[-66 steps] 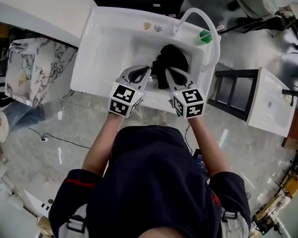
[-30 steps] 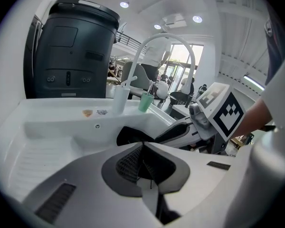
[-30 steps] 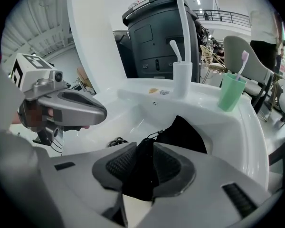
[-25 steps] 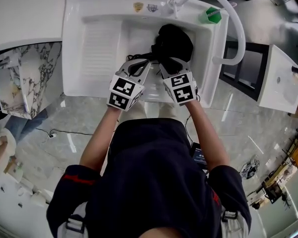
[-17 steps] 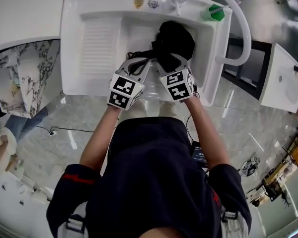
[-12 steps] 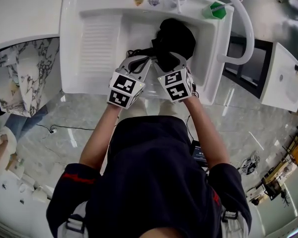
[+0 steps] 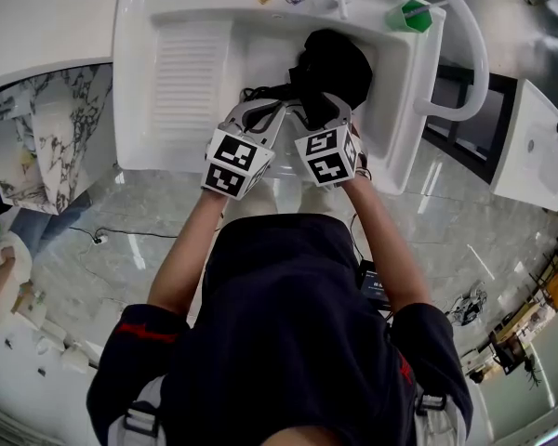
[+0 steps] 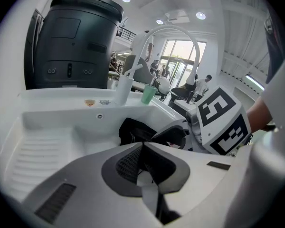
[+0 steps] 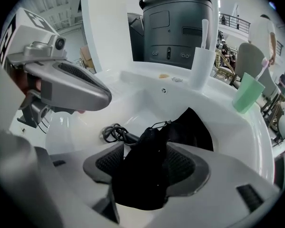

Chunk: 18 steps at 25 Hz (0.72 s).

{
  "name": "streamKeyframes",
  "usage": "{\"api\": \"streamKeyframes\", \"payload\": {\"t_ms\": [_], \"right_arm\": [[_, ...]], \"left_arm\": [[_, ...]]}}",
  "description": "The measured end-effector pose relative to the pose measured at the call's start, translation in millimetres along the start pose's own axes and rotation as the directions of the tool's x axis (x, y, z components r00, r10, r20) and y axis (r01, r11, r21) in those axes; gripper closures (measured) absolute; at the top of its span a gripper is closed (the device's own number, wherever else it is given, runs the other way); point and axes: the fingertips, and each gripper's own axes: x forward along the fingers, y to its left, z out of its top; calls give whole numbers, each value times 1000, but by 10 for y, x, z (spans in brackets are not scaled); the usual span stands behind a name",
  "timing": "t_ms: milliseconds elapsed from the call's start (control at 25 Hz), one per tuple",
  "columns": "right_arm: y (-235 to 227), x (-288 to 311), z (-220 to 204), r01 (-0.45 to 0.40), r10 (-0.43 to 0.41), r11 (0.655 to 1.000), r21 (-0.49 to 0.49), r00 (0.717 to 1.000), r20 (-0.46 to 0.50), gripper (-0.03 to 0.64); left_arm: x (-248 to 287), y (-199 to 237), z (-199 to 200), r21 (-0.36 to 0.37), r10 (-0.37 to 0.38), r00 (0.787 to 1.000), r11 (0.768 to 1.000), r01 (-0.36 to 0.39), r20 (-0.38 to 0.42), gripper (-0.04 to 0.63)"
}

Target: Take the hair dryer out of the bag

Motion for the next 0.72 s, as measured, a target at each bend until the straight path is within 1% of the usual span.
{"api": "streamKeyframes", "payload": {"t_ms": [120,280,520,720], "right_arm": [[-90,25,-13,37,-37,999,-13,999,-6,351],[-181,57,-61,61,-61,998,-18,998,-34,353],[-283,92,-90,81,-79,996,28,995,-53,353],[-301,122,-131,81,-79,996,26,994,-75,357]], "left_arm": [[12,16,12,-4,1,1000,1000,-1,3,577],[36,17,20,-4,-2,1000,1000,2,-1,577],[69,24,34,-36,-10,1000,999,11,9,577],[86,13,32,-32,-12,1000,999,12,5,577]]}}
